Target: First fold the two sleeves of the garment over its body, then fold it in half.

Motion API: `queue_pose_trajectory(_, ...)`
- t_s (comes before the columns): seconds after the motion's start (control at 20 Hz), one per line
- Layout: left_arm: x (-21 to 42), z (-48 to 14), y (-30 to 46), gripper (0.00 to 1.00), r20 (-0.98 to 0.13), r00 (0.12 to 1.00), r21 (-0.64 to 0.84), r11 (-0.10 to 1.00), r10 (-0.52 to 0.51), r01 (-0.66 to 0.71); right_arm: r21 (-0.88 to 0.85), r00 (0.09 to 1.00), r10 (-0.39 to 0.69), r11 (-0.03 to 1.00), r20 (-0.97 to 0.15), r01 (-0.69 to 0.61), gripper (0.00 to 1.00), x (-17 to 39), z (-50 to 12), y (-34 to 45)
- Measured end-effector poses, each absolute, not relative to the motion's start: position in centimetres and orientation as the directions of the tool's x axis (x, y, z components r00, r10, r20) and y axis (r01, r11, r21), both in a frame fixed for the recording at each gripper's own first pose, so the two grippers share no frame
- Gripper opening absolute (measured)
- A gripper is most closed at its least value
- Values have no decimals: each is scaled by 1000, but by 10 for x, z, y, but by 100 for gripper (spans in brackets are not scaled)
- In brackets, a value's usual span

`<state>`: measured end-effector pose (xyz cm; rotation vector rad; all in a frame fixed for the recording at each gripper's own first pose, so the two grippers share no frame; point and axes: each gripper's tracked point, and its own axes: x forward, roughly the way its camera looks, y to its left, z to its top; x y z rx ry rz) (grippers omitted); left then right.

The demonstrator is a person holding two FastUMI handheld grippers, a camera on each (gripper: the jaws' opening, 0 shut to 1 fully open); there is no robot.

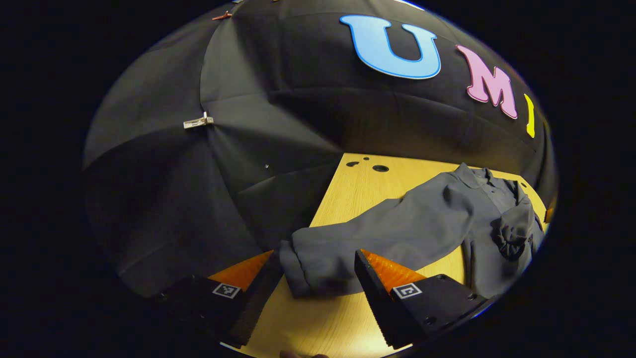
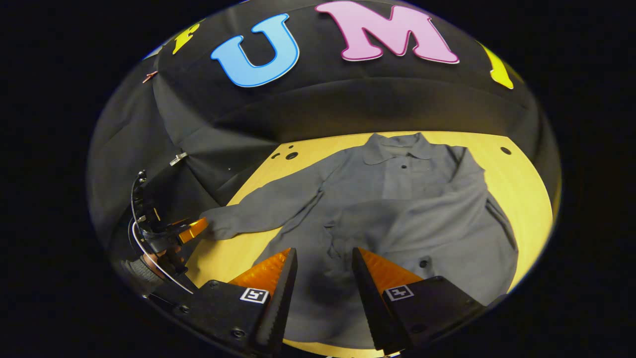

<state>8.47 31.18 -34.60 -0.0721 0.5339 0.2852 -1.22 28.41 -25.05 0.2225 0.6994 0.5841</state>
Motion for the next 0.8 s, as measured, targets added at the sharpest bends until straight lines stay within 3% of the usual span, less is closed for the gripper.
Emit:
queue_pose_trajectory(0.55,98,-400,308,97,-637,728,40,954,253,-297,371,649,504,863,-569,-344,70,-64,-237,196)
queue_pose_trajectory(0.6,96,-406,298,99,-660,723,12,965,205,-263,372,652,500,865,-571,-338,70,-68,-235,190)
queue_pose_trajectory(0.7,102,-406,284,62,-667,730,2,980,149,-198,382,657,494,867,-570,-321,70,-71,-236,179)
queue_pose_trajectory(0.8,105,-405,279,25,-687,708,41,982,163,-186,391,664,490,868,-565,-307,70,-71,-235,171)
